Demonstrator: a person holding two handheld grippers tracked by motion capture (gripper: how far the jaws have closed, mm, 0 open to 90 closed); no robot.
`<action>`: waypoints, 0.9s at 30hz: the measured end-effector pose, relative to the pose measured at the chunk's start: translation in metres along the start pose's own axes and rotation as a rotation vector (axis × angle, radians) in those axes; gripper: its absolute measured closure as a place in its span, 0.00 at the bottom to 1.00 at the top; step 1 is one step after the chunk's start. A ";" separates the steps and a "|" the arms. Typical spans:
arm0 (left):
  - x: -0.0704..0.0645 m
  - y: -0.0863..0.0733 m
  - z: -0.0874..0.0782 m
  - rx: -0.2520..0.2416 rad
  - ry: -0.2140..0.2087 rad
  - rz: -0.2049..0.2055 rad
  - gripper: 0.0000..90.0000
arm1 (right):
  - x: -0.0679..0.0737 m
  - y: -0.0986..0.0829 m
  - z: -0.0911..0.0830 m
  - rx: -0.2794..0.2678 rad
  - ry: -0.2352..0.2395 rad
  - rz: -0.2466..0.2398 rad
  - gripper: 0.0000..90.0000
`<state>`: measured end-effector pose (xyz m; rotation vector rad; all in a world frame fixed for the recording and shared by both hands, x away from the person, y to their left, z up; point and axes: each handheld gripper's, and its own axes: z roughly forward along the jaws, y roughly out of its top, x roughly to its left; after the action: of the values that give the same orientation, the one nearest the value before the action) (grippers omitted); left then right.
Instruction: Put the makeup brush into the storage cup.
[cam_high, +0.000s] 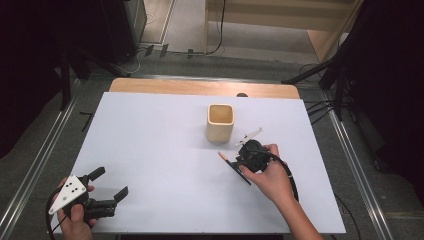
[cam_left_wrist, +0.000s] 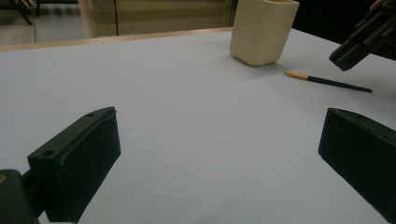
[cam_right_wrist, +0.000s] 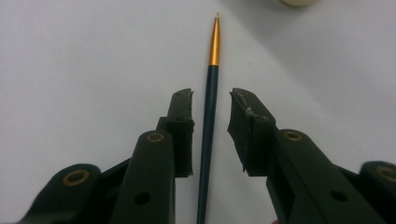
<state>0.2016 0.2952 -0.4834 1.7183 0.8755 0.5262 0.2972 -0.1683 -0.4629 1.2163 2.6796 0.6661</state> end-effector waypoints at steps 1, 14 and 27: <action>0.000 0.000 0.000 0.000 0.000 0.000 0.00 | 0.000 0.000 0.000 0.000 0.000 0.000 0.80; 0.001 0.000 -0.001 0.001 0.003 -0.002 0.00 | 0.005 0.022 0.012 0.133 -0.025 0.002 0.82; 0.001 -0.001 0.000 0.005 0.001 -0.002 0.00 | 0.005 0.031 0.026 0.215 -0.059 -0.019 0.82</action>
<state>0.2021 0.2962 -0.4842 1.7216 0.8797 0.5235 0.3225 -0.1380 -0.4722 1.2343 2.7664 0.3398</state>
